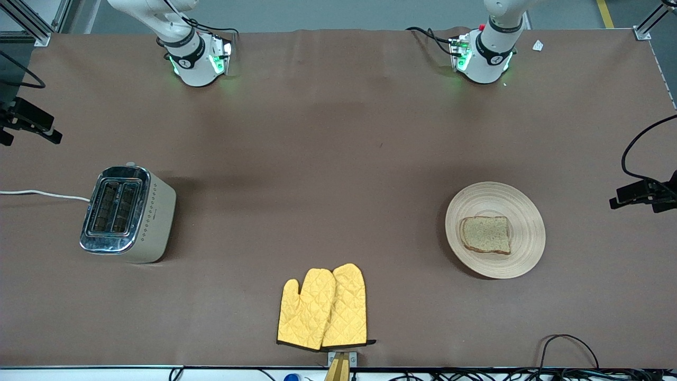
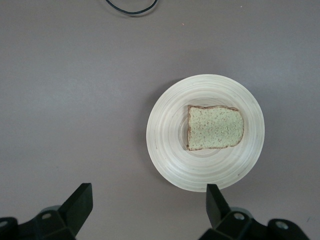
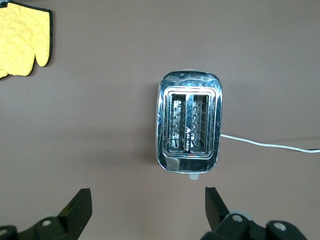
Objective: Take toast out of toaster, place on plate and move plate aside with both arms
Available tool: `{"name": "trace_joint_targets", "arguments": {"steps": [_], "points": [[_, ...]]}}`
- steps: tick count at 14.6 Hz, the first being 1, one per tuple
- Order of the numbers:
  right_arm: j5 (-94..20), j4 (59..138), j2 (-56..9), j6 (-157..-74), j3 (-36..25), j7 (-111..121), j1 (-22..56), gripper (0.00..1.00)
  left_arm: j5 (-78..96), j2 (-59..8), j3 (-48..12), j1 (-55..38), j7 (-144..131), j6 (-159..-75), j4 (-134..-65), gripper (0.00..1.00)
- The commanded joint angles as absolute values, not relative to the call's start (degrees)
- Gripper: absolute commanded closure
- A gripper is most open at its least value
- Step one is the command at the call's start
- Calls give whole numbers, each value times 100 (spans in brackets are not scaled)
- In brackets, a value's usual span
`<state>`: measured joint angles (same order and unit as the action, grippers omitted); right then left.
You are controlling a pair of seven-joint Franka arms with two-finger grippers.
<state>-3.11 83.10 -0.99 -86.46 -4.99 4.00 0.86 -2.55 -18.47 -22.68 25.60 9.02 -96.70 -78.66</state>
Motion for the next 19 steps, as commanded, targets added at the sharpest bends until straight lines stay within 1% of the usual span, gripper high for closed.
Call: {"name": "trace_joint_targets", "arguments": {"steps": [1,2,5,8,10,13,14,17,19], "points": [[-308,8394,-9,-8631,-483,422,79,0,-308,-1276,-1515,1858,940,-9318,-8068,0],[-308,8394,-9,-8631,-483,431,79,0,-282,-1057,-1216,1533,949,-9134,-8208,0],[-63,8402,-9,-8640,-483,440,105,0,-273,-590,-188,434,897,-8983,-8331,0],[-9,8402,-9,-8640,-483,422,149,0,-106,-194,245,-86,687,-8815,-8718,0],[-17,8411,-9,-8631,-483,404,149,0,17,-10,308,-254,458,-8815,-8911,0],[-18,8420,-9,-8631,-483,396,141,0,79,464,316,-430,335,-8982,-9508,0],[-18,8420,-9,-8631,-483,396,141,0,184,535,316,-483,230,-8982,-9605,0],[-18,8420,-9,-8631,-492,396,132,0,220,606,334,-816,-44,-8965,-9659,0],[-18,8420,-9,-8631,-492,396,132,0,193,633,334,-835,17,-8921,-9633,0]]}}
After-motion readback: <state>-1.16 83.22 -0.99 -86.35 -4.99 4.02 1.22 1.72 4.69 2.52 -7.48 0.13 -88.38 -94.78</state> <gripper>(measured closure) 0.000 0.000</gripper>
